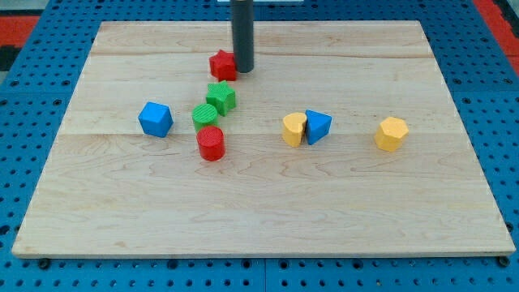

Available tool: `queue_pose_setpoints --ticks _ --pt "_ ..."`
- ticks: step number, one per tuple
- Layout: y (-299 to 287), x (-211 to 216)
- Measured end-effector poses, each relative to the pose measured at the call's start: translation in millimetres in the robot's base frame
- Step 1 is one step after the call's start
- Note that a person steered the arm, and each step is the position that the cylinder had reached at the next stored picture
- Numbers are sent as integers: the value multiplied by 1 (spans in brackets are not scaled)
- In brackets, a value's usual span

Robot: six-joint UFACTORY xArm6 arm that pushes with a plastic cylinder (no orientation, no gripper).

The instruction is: Nudge the blue triangle along with yellow heart a bit left

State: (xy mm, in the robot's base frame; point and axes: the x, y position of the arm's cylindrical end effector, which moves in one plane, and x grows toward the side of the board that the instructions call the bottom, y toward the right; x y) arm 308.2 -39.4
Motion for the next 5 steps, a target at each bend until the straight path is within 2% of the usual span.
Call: queue_pose_setpoints --ticks 1,2,4,5 --pt "5 -1" --pt "36 -7" --pt "179 11" --pt "199 11"
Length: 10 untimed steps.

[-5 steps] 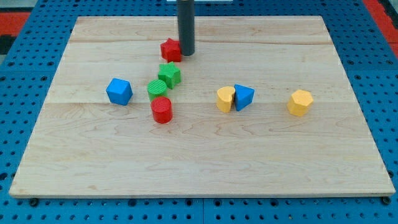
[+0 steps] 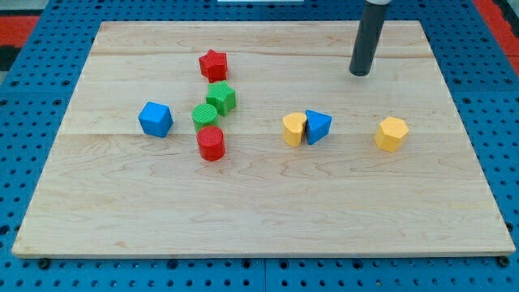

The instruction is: Nudge the blue triangle along with yellow heart a bit left

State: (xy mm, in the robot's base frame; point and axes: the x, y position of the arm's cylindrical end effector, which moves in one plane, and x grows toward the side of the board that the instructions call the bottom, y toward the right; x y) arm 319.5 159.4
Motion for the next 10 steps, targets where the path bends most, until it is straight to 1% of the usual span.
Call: queue_pose_setpoints --ticks 1,2,3,4,8,9,10 --pt "3 4" --pt "-1 46" --pt "-24 95" --pt "-47 134" --pt "-45 134" --pt "-79 144" --pt "-92 192"
